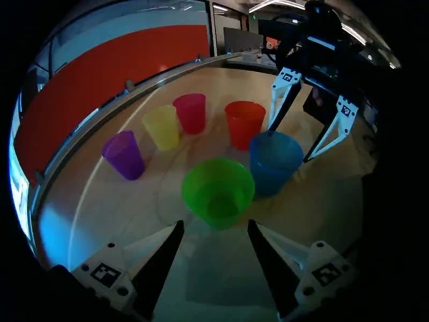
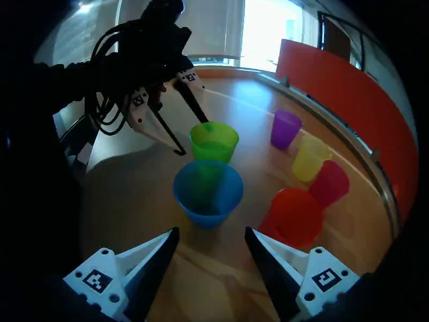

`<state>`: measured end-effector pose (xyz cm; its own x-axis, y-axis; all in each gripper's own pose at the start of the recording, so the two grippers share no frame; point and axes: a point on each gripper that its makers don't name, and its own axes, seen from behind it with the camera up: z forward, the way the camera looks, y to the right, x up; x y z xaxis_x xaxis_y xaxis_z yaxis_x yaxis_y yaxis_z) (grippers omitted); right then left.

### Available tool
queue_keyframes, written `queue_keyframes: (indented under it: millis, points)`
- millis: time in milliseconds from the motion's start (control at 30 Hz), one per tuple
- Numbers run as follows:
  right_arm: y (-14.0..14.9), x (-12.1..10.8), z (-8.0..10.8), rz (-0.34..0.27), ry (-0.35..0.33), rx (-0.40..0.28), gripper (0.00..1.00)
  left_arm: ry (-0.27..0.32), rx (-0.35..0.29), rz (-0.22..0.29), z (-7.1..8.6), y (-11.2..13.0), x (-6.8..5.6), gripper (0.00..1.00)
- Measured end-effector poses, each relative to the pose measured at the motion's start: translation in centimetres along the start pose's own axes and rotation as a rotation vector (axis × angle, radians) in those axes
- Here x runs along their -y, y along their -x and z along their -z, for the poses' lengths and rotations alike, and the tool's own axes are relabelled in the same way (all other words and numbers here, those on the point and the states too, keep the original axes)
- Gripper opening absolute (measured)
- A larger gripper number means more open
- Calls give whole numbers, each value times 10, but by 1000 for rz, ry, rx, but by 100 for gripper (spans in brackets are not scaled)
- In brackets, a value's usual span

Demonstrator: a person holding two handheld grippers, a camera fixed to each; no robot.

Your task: Pour water

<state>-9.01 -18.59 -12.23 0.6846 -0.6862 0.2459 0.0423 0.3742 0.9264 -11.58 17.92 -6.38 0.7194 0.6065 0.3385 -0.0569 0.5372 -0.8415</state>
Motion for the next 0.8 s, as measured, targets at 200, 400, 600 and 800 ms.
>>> queue_keyframes:
  millis: [200, 400, 600, 800]
  points:
    - [3, -4, 8, -4, 15, 1, 95, -17, -4, 12, 9, 2, 3, 88]
    - [6, -6, 13, 2, 29, 5, 95, -29, -3, 9, 16, 4, 5, 88]
    - [4, -6, 15, 5, 36, 1, 95, -39, -4, 7, 21, 4, 7, 88]
    - [5, -8, 16, 8, 43, 4, 95, -48, -4, 5, 24, 5, 9, 88]
